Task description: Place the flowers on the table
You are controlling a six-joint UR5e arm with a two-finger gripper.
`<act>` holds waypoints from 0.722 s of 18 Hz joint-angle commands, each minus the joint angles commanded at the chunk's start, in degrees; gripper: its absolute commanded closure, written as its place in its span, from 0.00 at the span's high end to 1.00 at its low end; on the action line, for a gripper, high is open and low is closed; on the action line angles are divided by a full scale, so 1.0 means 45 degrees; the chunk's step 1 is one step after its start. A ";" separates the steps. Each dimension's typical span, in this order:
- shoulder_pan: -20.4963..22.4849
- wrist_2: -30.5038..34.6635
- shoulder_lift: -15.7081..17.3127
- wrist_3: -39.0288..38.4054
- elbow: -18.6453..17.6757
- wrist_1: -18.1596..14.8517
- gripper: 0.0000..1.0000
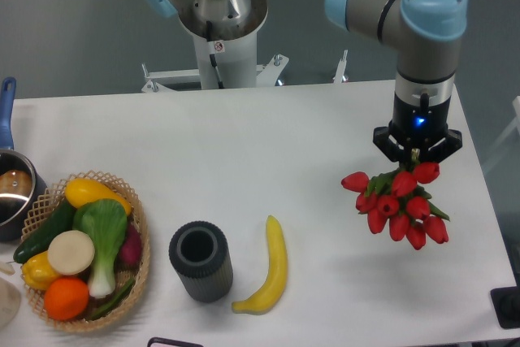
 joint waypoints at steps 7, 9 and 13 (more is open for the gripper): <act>-0.0176 0.0351 0.0000 -0.0019 -0.1033 0.0117 0.04; -0.0331 0.0760 -0.0078 0.0000 -0.1463 0.0176 0.07; -0.0625 0.0879 -0.0371 -0.0039 -0.1543 0.0176 0.34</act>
